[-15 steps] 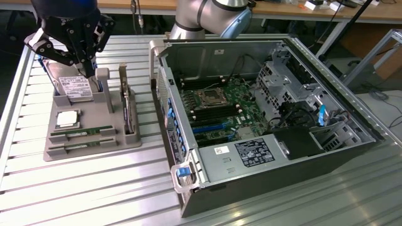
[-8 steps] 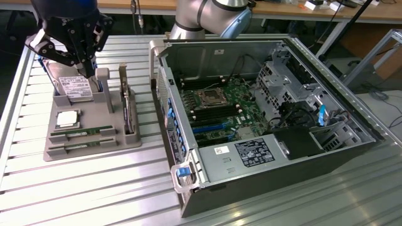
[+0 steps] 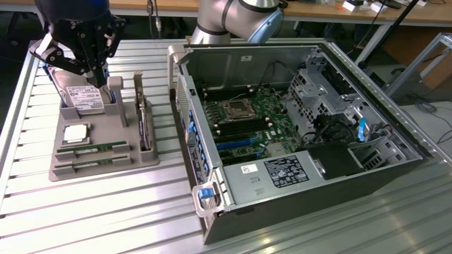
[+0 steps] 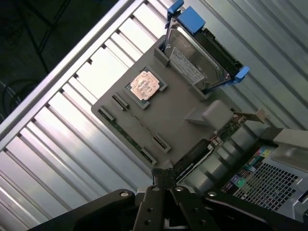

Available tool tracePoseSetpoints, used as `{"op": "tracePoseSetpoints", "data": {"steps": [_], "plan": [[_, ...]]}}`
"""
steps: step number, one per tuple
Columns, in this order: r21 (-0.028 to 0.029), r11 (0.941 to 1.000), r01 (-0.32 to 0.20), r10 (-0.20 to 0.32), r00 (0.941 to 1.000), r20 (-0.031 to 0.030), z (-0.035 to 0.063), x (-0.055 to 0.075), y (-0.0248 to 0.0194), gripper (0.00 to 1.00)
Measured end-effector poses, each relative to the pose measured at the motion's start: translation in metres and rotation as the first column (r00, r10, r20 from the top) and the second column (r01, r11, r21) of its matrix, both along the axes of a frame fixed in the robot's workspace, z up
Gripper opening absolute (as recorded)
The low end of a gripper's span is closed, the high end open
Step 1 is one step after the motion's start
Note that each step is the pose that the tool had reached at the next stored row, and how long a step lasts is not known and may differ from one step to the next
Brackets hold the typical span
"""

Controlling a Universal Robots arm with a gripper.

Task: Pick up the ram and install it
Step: 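Pick up the ram and move it above insertion slot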

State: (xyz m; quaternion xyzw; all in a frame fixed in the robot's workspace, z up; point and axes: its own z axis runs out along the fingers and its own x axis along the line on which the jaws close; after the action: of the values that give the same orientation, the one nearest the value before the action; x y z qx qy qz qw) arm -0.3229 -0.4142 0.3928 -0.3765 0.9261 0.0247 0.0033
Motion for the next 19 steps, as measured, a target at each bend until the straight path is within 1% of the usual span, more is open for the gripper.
{"op": "tracePoseSetpoints", "data": {"steps": [3,6,11,13,15,19], "plan": [[-0.0001,0.9994,-0.035,0.035,0.9994,-0.0001,0.0001,0.0000,0.0000,0.10],[0.0000,0.9975,-0.071,0.071,0.9975,0.0000,0.0000,0.0001,0.0000,0.10],[-0.0001,0.9903,-0.139,0.139,0.9903,0.0000,0.0000,0.0001,0.0000,0.10],[0.0000,0.9885,-0.151,0.151,0.9885,0.0000,0.0000,0.0001,0.0000,0.10],[-0.0001,0.9839,-0.179,0.179,0.9839,0.0000,0.0000,0.0001,0.0000,0.10],[-0.0001,0.9711,-0.239,0.239,0.9711,-0.0001,0.0000,0.0001,0.0000,0.10]]}}
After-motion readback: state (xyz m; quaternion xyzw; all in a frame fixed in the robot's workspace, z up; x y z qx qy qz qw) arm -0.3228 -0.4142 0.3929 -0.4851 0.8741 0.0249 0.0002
